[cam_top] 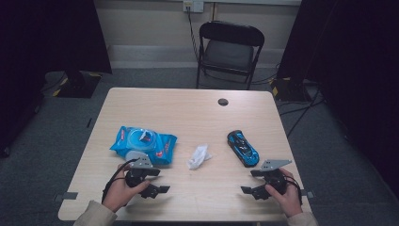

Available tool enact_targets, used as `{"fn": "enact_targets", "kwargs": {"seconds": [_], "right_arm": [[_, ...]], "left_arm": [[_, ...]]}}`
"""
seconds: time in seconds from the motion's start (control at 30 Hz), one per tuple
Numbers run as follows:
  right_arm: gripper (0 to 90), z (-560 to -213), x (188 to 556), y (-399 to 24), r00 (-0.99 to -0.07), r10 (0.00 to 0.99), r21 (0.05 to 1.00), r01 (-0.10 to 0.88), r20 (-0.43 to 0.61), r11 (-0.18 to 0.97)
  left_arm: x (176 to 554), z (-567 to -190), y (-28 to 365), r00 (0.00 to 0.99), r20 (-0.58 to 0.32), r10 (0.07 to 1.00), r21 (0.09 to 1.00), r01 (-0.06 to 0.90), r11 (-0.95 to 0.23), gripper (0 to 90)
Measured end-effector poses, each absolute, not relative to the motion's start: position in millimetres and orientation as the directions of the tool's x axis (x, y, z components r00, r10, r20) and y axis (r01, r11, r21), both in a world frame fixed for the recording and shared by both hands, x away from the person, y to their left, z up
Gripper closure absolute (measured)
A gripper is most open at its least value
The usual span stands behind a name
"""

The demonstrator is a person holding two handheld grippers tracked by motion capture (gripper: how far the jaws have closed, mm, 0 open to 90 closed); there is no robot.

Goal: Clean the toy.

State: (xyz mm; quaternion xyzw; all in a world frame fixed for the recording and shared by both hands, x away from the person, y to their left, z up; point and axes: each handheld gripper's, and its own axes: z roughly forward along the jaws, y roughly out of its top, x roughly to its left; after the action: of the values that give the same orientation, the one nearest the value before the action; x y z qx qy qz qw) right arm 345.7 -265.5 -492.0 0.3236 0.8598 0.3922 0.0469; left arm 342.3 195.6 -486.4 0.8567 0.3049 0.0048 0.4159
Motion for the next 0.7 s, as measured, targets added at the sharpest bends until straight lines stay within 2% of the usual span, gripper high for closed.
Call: {"fn": "enact_targets", "kwargs": {"seconds": [0.37,0.7], "right_arm": [[15.8,-496.8,344.3,-265.5,-0.801,0.580,0.703,0.497,0.147,0.509],[15.3,-503.7,338.6,-269.2,-0.817,0.566,0.745,0.443,0.107,0.498]], "left_arm": [[338.9,-488.3,204.8,0.808,-0.231,0.542,0.713,0.520,-0.471,17.4],[333.8,-494.8,211.8,0.810,-0.162,0.563,0.696,0.498,-0.517,16.9]]}}
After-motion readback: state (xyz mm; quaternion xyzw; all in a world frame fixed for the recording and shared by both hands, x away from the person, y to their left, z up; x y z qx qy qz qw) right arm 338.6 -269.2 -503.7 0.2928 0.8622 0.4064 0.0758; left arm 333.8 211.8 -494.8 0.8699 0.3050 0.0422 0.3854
